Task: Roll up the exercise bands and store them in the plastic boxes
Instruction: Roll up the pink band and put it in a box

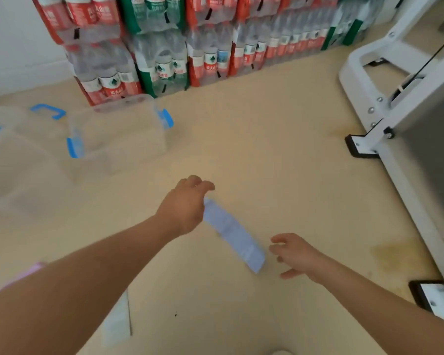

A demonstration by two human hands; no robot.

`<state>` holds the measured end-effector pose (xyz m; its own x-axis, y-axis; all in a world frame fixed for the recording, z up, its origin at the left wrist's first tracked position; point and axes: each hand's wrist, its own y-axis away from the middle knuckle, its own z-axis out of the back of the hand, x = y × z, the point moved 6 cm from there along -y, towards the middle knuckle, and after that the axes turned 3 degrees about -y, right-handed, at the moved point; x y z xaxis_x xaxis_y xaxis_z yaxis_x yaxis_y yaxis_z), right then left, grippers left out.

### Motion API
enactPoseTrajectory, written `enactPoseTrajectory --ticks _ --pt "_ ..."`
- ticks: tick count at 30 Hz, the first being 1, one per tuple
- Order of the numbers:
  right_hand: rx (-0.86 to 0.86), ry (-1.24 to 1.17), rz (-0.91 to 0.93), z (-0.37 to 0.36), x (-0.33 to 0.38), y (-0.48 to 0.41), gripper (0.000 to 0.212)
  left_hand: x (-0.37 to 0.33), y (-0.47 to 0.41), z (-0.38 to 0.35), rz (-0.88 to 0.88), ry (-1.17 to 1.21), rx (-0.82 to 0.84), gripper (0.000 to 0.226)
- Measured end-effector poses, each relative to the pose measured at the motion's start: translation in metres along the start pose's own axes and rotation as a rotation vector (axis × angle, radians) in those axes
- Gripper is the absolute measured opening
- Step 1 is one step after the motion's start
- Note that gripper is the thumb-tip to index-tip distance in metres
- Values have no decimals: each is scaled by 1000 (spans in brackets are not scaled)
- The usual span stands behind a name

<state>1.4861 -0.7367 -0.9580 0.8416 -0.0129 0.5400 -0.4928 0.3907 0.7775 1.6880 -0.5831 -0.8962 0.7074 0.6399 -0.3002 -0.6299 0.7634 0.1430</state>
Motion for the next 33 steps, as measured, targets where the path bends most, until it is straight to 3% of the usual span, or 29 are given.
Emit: enactPoseTrajectory --ticks 2,6,8,10,15,19,26,30,33 --pt "-46 278 24 1 -12 -2 50 7 16 -17 18 -18 159 40" --pt "71 684 177 -9 -11 5 54 4 71 -36 -235 -460 556 36" --pt "147 836 279 -14 15 14 52 12 88 -12 -357 -568 541 39" --pt "179 995 380 -15 53 24 50 26 98 21 -369 -571 487 44" --pt "242 1275 643 -49 168 70 38 82 119 71 -13 -271 435 57" --pt "310 1187 802 -110 229 102 31 100 145 96 116 -267 304 23" --pt "636 1160 743 -238 250 119 20 173 264 128 485 -174 245 40" --pt "691 918 704 -300 241 116 23 219 305 157 729 -20 122 25" --pt "672 666 602 -334 213 109 25 225 316 152 801 58 28 30"
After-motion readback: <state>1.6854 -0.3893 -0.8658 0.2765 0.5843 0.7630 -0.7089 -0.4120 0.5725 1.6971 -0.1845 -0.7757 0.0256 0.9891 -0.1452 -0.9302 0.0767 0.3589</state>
